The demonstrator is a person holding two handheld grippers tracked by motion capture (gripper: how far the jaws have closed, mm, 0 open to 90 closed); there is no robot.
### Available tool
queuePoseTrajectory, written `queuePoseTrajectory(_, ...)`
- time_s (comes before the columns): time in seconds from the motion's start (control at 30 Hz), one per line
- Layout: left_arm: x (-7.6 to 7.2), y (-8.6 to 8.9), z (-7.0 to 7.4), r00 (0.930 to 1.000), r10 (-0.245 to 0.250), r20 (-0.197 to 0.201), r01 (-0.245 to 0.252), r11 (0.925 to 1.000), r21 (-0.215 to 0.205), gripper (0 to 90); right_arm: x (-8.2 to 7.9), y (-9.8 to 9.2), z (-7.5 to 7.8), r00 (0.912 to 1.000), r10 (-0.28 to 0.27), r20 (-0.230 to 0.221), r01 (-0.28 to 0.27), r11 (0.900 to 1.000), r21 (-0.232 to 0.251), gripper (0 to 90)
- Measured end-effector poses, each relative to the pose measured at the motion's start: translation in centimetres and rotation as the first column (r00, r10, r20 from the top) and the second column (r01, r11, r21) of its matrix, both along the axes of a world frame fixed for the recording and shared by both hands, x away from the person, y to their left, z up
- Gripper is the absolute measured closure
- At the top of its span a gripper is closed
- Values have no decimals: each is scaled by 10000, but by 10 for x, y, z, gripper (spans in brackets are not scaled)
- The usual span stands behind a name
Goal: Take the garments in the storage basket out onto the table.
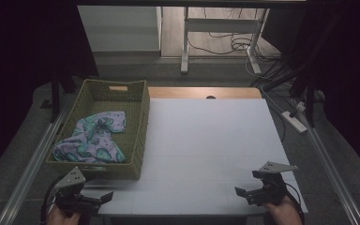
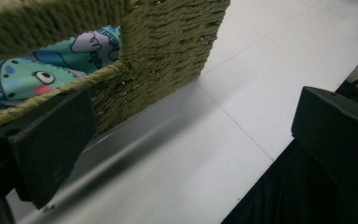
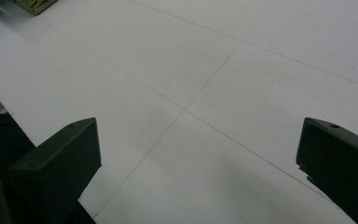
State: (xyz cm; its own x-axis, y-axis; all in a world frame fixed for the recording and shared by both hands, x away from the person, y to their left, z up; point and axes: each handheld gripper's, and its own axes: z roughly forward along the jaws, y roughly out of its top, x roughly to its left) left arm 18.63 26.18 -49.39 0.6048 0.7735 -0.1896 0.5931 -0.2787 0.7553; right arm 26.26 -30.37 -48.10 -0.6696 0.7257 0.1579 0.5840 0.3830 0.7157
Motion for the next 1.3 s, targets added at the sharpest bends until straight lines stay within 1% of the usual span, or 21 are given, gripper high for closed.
queuePoseTrajectory(0.1,0,-2,2,9999,-106,49,105,9998,159,0,0,0,0,10000,-1,-8,1,10000,-2,2)
queuePoseTrajectory(0.2,1,-3,4,9998,-190,28,189,9996,218,0,0,0,0,10000,-5,-25,5,10000,-3,2)
queuePoseTrajectory(0.3,0,-4,7,9995,-302,134,295,9984,490,0,0,0,0,10000,-23,-23,23,10000,4,2)
queuePoseTrajectory(0.33,-1,-4,10,9992,-309,247,294,9979,576,0,0,0,0,10000,-21,-19,21,10000,-3,2)
queuePoseTrajectory(0.47,-2,-2,14,9986,-415,332,405,9987,315,0,1,0,-1,10000,9,-58,-9,10000,-35,2)
queuePoseTrajectory(0.5,-2,-2,17,9980,-533,349,525,9984,218,0,1,1,-1,9999,71,-99,-72,9999,-72,2)
queuePoseTrajectory(0.6,-2,-4,20,9974,-613,390,605,9979,223,0,1,2,-1,9999,85,-94,-86,9999,-146,2)
queuePoseTrajectory(0.63,-2,-4,23,9964,-725,448,720,9973,118,0,1,2,-1,9999,95,-96,-97,9998,-181,2)
queuePoseTrajectory(0.73,-2,-5,25,9954,-809,506,803,9967,120,0,1,2,-1,9999,81,-93,-82,9998,-172,2)
queuePoseTrajectory(0.8,-1,-4,28,9951,-833,541,819,9963,273,0,1,2,-1,9999,100,-119,-102,9998,-151,2)
queuePoseTrajectory(0.83,-1,-4,28,9951,-833,541,819,9963,273,0,1,2,-1,9999,100,-119,-102,9998,-151,2)
queuePoseTrajectory(0.87,-1,-3,29,9942,-864,647,854,9962,178,0,1,2,-1,9998,145,-134,-147,9997,-169,2)
queuePoseTrajectory(0.9,-1,-3,29,9942,-864,647,854,9962,178,0,1,2,-1,9998,151,-141,-153,9997,-180,2)
queuePoseTrajectory(0.93,0,-3,30,9944,-889,574,888,9960,54,0,1,2,-1,9998,151,-141,-153,9997,-180,2)
queuePoseTrajectory(0.97,1,-1,32,9955,-868,387,872,9961,-90,0,1,3,-1,9998,162,-143,-165,9997,-187,2)
queuePoseTrajectory(1.0,1,-1,32,9955,-868,387,872,9961,-90,0,1,3,-1,9998,162,-147,-166,9996,-213,2)
queuePoseTrajectory(1.03,1,0,33,9955,-843,444,847,9964,-78,0,1,3,-1,9998,162,-143,-165,9996,-218,2)
queuePoseTrajectory(1.13,2,0,36,9956,-780,523,774,9969,145,0,1,2,-1,9998,148,-143,-151,9997,-188,2)
queuePoseTrajectory(1.17,2,0,37,9946,-793,669,781,9967,214,0,1,2,-1,9998,148,-143,-151,9997,-188,2)
queuePoseTrajectory(1.23,3,0,38,9917,-843,975,830,9964,176,0,1,2,-1,9998,132,-159,-135,9998,-154,2)
queuePoseTrajectory(1.3,6,0,38,9914,-738,1083,737,9973,44,0,2,1,-1,9998,109,-180,-111,9999,-102,2)
